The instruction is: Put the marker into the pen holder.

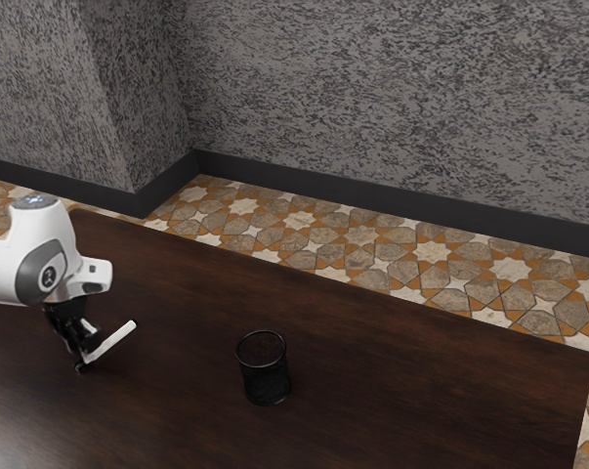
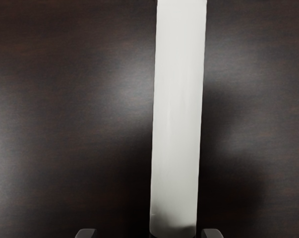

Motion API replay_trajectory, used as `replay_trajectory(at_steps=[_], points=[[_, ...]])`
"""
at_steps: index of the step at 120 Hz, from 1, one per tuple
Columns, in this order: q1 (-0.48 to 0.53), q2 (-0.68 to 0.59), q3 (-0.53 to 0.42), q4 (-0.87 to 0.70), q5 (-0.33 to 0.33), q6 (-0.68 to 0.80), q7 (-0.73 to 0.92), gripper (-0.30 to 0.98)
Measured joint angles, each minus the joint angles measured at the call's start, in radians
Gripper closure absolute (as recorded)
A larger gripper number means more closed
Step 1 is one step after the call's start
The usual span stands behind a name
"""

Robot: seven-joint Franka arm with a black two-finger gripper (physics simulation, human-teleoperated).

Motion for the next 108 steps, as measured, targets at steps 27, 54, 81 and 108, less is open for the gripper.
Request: replay_trajectory(at_steps=[27,54,81,108], points=[[-0.001,0.018,0.000,0.013,-0.001,0.003,0.009,0.50],[0.000,0.028,0.000,0.013,-0.002,0.004,0.016,0.56],[-0.005,0.036,0.000,0.014,-0.002,0.004,0.020,0.62],[-0.004,0.042,0.000,0.014,0.000,0.005,0.021,0.68]])
